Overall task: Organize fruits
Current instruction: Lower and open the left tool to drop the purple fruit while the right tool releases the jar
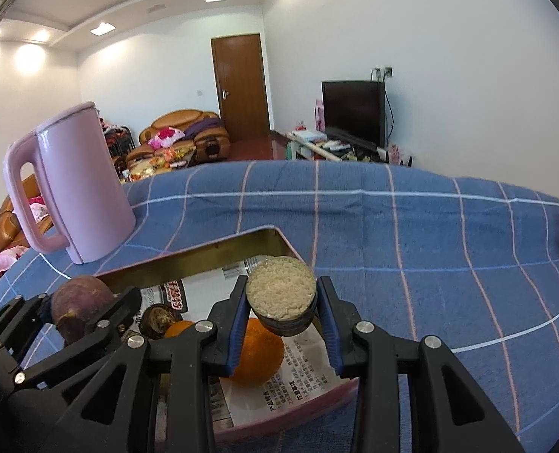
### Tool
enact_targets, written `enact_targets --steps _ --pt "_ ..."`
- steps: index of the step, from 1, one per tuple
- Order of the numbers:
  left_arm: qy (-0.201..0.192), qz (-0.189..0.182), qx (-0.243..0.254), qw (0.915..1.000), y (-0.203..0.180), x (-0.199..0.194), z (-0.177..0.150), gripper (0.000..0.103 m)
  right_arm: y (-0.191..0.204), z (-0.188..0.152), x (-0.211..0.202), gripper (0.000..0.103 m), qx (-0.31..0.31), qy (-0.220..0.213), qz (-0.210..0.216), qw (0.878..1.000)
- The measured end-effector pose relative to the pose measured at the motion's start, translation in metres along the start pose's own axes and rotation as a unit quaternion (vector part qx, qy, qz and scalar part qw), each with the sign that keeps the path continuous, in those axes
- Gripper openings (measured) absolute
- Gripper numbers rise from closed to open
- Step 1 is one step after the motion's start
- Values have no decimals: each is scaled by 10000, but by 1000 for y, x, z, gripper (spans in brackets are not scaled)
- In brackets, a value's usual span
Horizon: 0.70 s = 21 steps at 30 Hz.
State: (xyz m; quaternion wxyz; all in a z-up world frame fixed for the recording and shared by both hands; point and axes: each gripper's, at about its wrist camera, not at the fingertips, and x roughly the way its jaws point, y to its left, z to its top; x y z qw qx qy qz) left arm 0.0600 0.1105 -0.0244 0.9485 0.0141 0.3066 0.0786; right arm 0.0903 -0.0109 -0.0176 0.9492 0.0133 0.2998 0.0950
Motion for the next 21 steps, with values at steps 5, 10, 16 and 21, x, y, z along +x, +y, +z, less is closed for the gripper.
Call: enact_targets --steps 5,10,16,21 --pt "118 -52 -77 9999 3 4 0 50 7 1 13 37 -78 265 91 9996" --pt "211 -54 -101 9997 4 6 0 50 11 0 17 37 -147 384 99 9991" --pt "230 -64 -112 9997 4 6 1 50 9 0 22 39 -150 565 125 9982" --pt "230 -66 -119 9996 4 6 1 50 8 0 26 39 -143 619 183 9978"
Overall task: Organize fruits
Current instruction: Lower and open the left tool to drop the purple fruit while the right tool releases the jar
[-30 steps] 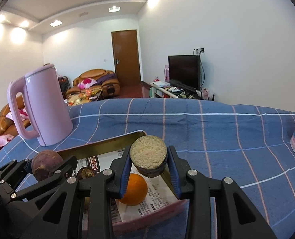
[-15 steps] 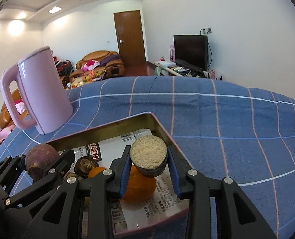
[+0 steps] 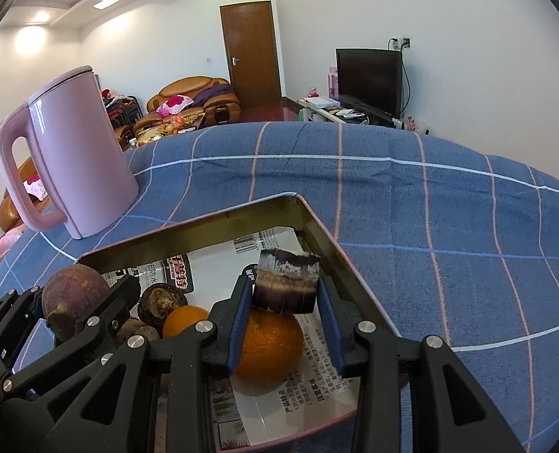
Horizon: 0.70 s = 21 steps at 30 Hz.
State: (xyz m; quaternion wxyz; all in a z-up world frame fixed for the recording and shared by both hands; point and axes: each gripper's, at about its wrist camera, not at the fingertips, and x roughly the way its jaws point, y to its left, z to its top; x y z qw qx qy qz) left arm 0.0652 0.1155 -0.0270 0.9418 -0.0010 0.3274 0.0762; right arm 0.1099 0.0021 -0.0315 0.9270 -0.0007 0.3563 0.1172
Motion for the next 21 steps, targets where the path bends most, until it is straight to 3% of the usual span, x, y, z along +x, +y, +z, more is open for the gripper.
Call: enact_targets --steps 10,15,18,21 --pt "7 -10 -23 10000 1 0 0 50 -2 -1 2 39 16 -25 75 10000" --pt "15 -31 -127 9999 3 0 0 50 -6 -2 -5 39 107 -228 506 9984" --pt "-75 -9 -180 9998 5 -2 0 58 -6 -5 -15 40 140 -429 534 9976" --pt "-285 89 -320 9990 9 -10 -1 80 -12 -8 -28 46 313 -731 438 9959"
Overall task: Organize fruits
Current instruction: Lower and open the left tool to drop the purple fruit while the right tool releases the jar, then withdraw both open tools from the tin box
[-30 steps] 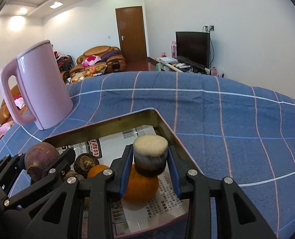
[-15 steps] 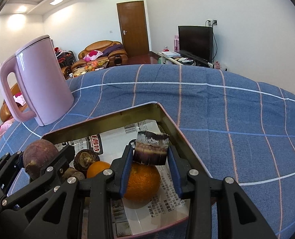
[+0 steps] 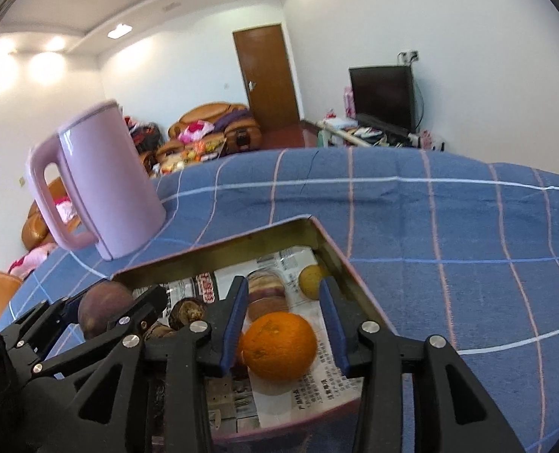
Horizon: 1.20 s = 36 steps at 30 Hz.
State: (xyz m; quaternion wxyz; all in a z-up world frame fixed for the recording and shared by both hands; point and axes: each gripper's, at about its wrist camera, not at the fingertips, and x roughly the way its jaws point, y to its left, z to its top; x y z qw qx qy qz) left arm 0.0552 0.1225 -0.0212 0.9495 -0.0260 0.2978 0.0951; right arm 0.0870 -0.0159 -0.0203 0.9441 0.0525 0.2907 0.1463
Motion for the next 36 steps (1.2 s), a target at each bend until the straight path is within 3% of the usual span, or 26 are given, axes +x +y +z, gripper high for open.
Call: enact_targets --steps 2,4,5,9,17,36 --pt "-138 -23 -67 9999 3 -5 0 100 -6 0 -13 63 159 -308 -110 9993" --pt "-335 -84 -80 9994 2 -14 -2 103 -11 -1 -27 78 284 -688 -186 9971" --pt "-442 -90 -36 9990 0 -19 -3 103 -12 -3 -37 80 306 -936 -274 9948" --pt "-712 -61 193 9973 -10 -35 -10 103 -9 -9 -61 80 171 -1347 -672 9885" --pt "-1173 -22 436 9921 -18 -71 -25 103 -14 -23 -102 80 194 -1804 -896 9793" --pt "-1399 -164 291 9896 -12 -87 -35 103 -11 -33 -122 80 185 -2080 -1097 9718"
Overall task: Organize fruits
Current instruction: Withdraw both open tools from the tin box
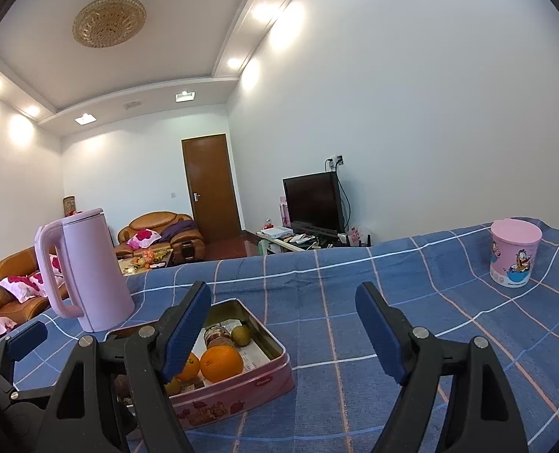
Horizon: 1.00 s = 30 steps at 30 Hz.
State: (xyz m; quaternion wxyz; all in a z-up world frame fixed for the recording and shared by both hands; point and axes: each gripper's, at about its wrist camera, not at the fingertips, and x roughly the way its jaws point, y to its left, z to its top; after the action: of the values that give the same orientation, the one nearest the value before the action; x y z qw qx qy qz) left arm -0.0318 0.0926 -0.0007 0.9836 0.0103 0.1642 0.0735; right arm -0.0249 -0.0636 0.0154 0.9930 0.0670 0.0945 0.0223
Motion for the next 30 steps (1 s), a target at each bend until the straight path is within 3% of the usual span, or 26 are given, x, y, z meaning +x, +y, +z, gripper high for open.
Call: enact_targets --steps 14,30 --pt "32 65 -21 10000 -1 1 -1 103 0 1 0 80 -20 1 -4 10000" --pt "264 -99 -83 9996 -4 10 -3 103 -2 2 3 80 -42 96 -41 9999"
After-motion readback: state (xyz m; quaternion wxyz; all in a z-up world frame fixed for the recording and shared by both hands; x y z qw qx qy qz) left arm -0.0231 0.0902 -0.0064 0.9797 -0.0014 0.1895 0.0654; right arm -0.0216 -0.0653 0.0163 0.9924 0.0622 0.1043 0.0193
